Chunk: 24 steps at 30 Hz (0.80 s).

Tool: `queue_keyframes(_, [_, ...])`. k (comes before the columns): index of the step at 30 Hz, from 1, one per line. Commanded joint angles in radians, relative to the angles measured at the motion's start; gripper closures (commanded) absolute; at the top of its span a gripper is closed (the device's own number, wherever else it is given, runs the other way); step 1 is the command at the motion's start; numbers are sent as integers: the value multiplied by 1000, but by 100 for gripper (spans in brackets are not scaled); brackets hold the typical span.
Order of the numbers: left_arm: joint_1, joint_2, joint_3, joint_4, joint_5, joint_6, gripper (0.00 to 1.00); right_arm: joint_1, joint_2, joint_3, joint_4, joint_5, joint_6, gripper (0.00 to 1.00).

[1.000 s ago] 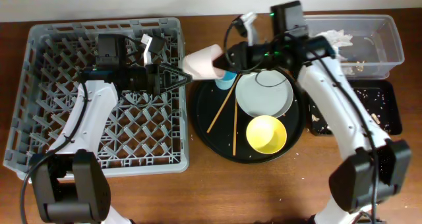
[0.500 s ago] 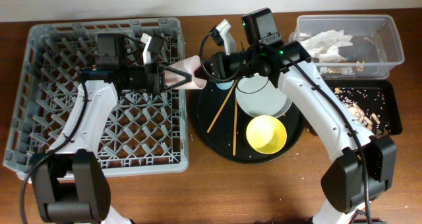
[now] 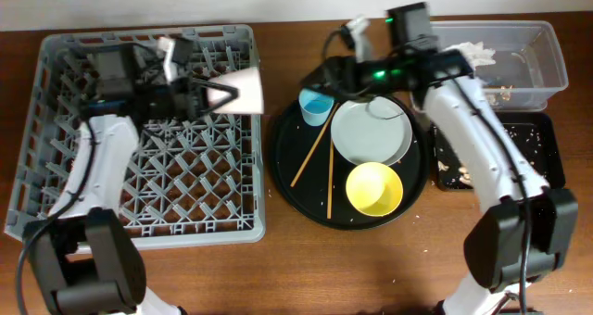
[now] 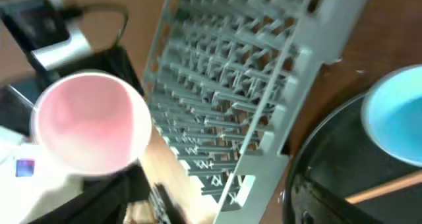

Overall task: Sort waste into correct bins and load items into the dishwasher rack
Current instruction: 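Pass pink cup from right gripper to left gripper over rack, then lower pink cup into rack with left gripper and release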

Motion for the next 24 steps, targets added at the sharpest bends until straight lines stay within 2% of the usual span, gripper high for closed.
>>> queue_keyframes(1, [40,-12,18,10,-22,-38,34,-89,-4,-6,-47,-21,-15,7])
queue_keyframes(3, [41,-44,39,9,-184,-144,37,-106,-4,-6,-97,52,-43,5])
queue_keyframes(4, [41,-80,68,-23,-315,-174,37,-105,-4,-6,-135,127,-46,2])
queue_keyframes(6, [22,-157,145,-249,-651,-118,38,-92,-4,-6,-184,285,-48,2])
queue_keyframes(8, [-71,-219,260,-570,-1089,-21,37,-90,-4,-6,-211,377,-48,1])
queue_keyframes(10, [-189,-238,285,-745,-1306,-8,36,-89,-4,-6,-216,400,-48,2])
queue_keyframes(13, [-333,-194,259,-963,-1450,-13,36,-89,-4,-9,-233,406,-48,2])
queue_keyframes(15, [-359,-161,213,-986,-1464,-38,37,-89,-4,-9,-240,406,-48,2])
queue_keyframes(18, [-366,-106,73,-906,-1508,-65,37,-85,-4,-9,-257,406,-49,2])
queue_keyframes(21, [-366,-88,-7,-744,-1508,-64,37,-73,-4,-9,-257,406,-49,2])
queue_keyframes(24, [-366,-88,-61,-673,-1508,-64,36,-70,-3,-9,-257,406,-64,2])
